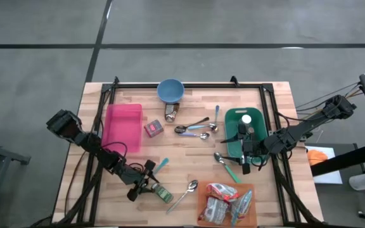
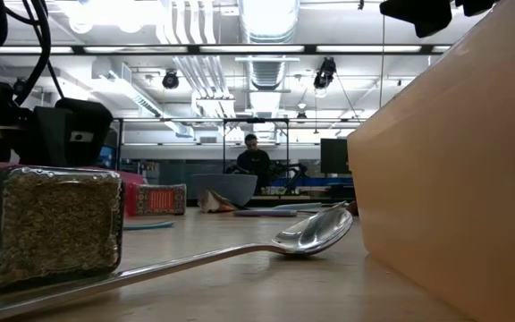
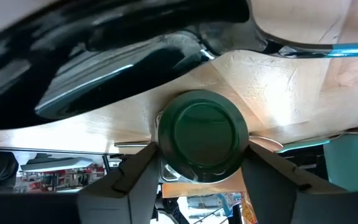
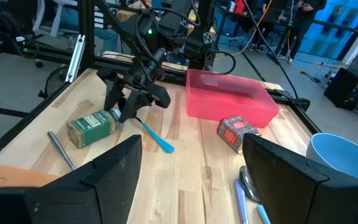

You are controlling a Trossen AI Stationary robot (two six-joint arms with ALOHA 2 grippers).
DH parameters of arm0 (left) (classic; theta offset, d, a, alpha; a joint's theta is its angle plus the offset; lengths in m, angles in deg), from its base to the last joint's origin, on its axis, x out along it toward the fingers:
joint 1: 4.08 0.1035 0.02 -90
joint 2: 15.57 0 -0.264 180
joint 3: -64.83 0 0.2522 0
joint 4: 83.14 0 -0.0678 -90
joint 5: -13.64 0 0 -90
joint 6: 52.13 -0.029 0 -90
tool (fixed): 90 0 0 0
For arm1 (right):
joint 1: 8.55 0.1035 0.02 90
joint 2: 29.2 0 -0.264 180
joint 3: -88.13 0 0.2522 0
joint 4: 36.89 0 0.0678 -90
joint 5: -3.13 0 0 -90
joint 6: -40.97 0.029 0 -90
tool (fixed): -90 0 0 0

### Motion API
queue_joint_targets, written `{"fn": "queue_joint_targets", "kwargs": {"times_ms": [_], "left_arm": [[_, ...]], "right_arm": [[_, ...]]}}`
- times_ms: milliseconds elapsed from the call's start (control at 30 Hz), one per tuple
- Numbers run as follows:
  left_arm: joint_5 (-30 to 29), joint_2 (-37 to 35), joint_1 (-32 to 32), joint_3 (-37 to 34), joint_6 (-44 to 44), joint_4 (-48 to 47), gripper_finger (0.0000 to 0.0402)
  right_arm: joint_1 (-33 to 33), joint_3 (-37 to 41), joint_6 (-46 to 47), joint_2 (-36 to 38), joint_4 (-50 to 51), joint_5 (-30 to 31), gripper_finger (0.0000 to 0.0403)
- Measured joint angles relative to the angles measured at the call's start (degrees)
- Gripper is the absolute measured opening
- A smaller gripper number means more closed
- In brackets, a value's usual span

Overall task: Pick & Place Food Item
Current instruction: Put the green seasoning bottle into the green bin

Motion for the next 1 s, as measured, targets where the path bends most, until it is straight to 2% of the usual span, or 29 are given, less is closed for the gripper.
{"fn": "queue_joint_targets", "kwargs": {"times_ms": [200, 533, 1000], "left_arm": [[0.0, 0.0, 0.0, 0.0, 0.0, 0.3, 0.0174], [0.0, -0.1, 0.0, 0.0, 0.0, 0.3, 0.017], [2.0, 0.1, 0.0, -0.2, 0.0, -2.3, 0.027]], "right_arm": [[0.0, 0.0, 0.0, 0.0, 0.0, 0.0, 0.0277], [0.0, 0.0, 0.0, 0.0, 0.0, 0.0, 0.0277], [0.0, 0.0, 0.0, 0.0, 0.0, 0.0, 0.0277]]}}
